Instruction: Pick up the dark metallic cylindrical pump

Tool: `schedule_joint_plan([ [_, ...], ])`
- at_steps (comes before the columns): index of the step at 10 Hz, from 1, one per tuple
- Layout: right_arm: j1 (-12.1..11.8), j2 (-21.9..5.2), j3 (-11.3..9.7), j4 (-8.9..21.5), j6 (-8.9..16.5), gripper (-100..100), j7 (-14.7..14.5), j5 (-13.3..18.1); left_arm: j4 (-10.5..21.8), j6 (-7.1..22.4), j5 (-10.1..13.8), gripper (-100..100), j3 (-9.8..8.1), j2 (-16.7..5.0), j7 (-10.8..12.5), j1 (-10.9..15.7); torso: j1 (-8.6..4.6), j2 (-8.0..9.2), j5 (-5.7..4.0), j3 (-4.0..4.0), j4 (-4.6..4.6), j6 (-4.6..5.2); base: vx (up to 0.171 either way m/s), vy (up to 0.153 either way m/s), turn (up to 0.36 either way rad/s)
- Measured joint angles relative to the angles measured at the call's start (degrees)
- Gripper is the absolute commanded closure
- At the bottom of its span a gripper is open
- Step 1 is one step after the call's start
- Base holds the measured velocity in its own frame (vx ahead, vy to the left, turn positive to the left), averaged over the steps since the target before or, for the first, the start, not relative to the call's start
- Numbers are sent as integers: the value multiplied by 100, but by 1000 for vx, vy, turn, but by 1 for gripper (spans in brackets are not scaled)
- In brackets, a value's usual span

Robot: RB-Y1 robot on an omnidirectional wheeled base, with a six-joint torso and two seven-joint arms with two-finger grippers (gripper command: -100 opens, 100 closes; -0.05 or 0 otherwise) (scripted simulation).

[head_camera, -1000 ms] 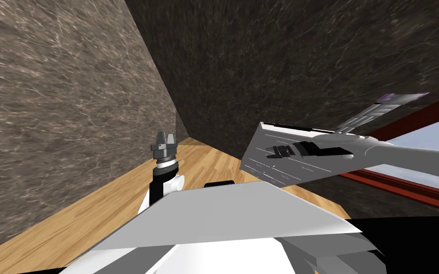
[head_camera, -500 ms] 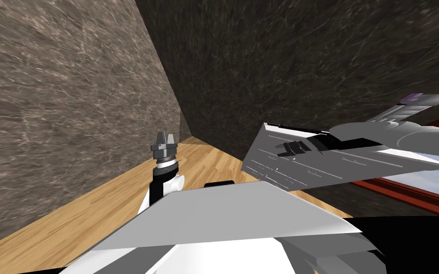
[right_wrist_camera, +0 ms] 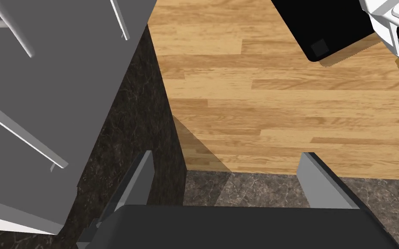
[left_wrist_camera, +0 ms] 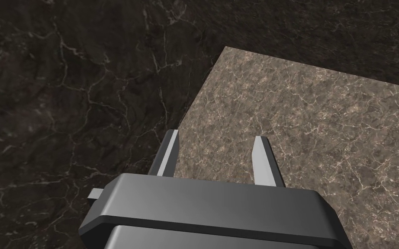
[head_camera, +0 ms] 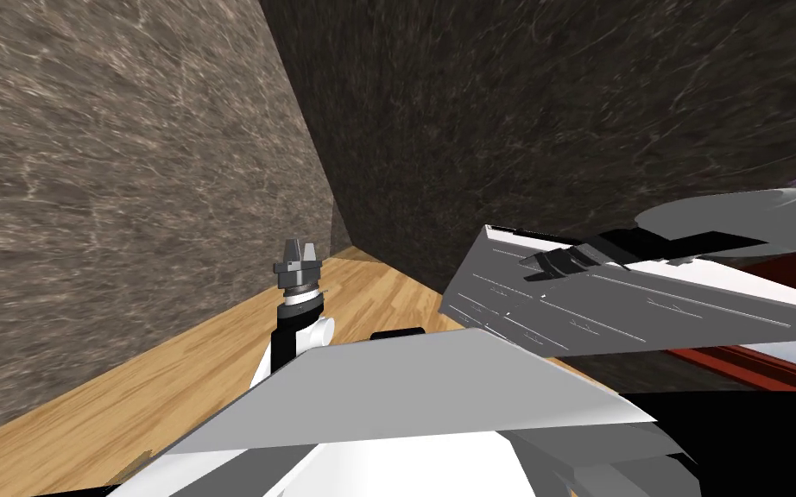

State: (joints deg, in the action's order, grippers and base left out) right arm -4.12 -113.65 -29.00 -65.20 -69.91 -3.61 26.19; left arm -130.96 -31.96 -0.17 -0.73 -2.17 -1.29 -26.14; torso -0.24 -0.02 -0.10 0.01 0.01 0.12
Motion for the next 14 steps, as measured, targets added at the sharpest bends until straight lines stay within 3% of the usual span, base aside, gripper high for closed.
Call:
schedule_joint_plan([
  [2,4,-317,-206,110,-22,-100,-118,-76,0,0,0,0,0,0,0,0,-8,-9,-1,-5,-2,-2,48,-71,118],
  [3,49,-623,-478,146,-15,-100,-229,-242,0,0,0,0,0,-1,0,0,-15,-18,0,-10,-4,-4,51,-80,90],
  [4,35,-632,-348,277,-97,-100,-188,-64,0,0,0,0,0,0,0,0,-18,-18,-6,-11,-5,-2,72,-110,155],
  [5,150,-861,-653,304,-126,-100,-249,-162,0,0,0,0,0,-1,0,0,-27,-24,-4,-14,-6,-3,57,-119,71],
  [6,110,-861,-540,492,-234,-100,-252,-27,0,0,0,0,-1,-1,0,-1,-33,-21,-10,-13,-6,-1,75,-148,123],
  [7,166,-1032,-658,512,-272,-100,-223,-3,0,0,0,0,-1,-1,0,0,-42,-27,-9,-16,-7,-3,62,-133,77],
  [8,61,-999,-467,710,-371,-100,-188,152,0,0,0,0,-1,-1,0,-1,-41,-25,-14,-15,-7,-1,73,-142,142],
  [10,59,-1129,-552,915,-496,-100,-208,233,0,0,0,0,-1,-1,0,-1,-35,-27,-13,-17,-7,0,70,-131,87],
  [11,181,-1272,-824,925,-518,-100,-263,183,0,0,0,0,-1,-1,0,-1,-43,-28,-11,-17,-7,-1,78,-126,59],
  [13,118,-1355,-844,1081,-613,-100,-272,271,0,0,0,0,-1,-1,0,-1,-39,-36,-11,-22,-10,-2,97,-164,125],
  [14,161,-1454,-1020,1123,-662,-100,-282,282,0,0,0,0,-1,-1,0,-1,-57,-40,-16,-24,-11,-2,76,-178,56],
])
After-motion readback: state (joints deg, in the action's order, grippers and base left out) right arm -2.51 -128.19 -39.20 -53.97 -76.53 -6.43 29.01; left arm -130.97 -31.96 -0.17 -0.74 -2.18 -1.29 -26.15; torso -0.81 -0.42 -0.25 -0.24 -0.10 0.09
